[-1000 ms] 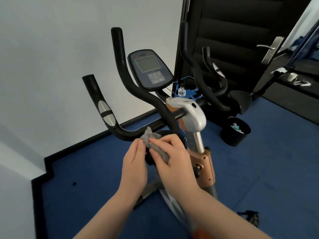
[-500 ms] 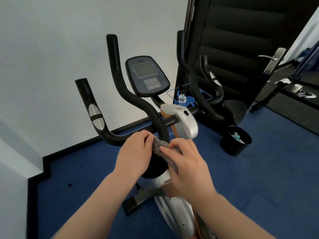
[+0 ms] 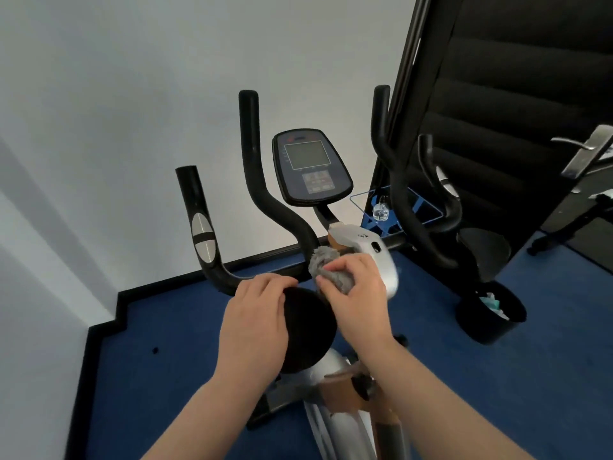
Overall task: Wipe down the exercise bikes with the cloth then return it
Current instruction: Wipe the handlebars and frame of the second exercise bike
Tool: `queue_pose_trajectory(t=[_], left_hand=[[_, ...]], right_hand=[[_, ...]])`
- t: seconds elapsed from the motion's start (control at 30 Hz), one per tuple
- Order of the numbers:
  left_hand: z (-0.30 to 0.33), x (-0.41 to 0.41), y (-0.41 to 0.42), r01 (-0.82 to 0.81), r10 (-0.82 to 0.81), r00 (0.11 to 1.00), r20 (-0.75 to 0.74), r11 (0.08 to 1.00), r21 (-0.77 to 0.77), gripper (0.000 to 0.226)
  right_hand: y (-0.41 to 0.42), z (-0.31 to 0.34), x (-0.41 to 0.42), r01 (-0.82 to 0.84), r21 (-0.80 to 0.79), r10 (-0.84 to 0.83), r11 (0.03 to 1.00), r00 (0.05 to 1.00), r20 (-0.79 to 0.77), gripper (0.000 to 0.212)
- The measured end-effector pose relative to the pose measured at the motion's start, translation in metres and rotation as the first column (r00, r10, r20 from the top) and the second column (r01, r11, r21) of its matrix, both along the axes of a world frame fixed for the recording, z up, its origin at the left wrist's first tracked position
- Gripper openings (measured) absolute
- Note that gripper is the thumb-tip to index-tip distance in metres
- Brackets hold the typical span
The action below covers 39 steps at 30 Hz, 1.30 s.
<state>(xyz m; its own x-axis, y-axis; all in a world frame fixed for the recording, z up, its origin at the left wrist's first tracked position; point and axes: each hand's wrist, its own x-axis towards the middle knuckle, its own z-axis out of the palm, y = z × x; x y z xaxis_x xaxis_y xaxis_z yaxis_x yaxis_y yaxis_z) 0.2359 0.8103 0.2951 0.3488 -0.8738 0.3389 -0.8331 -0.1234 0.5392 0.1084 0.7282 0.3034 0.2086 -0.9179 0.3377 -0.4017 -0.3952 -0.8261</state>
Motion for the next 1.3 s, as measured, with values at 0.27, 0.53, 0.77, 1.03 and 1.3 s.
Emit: queue_pose_trajectory(t=[0.27, 0.53, 0.77, 1.03, 1.3], left_hand=[[0.003, 0.009, -0.003, 0.069, -0.068, 0.998, -0.017, 0.989, 0.132, 0.045], [0.029, 0.042, -0.022, 0.184, -0.179, 0.983, -0.051, 0.974, 0.132, 0.051], [0.018, 0.049, -0.029, 0.211, -0.219, 0.976, 0.014, 0.953, 0.219, 0.071], [0.018, 0.062, -0.041, 0.303, -0.316, 0.948, 0.037, 0.932, 0.2, 0.067], [0.02, 0.061, -0.041, 0.299, -0.307, 0.952, 0.004, 0.929, 0.221, 0.063]], right_hand=[[0.016, -0.034, -0.036, -0.169, 0.044, 0.166, 0.985, 0.984, 0.068, 0.035], [-0.042, 0.006, 0.027, -0.028, -0.16, 0.021, 0.987, 0.999, -0.045, 0.017], [-0.001, -0.022, -0.004, 0.161, -0.114, -0.158, 0.98, 0.987, 0.04, 0.03], [-0.05, 0.005, 0.041, 0.115, -0.121, -0.114, 0.986, 0.993, 0.02, 0.016], [-0.034, -0.003, 0.02, 0.09, -0.147, -0.095, 0.985, 0.995, -0.031, 0.017]])
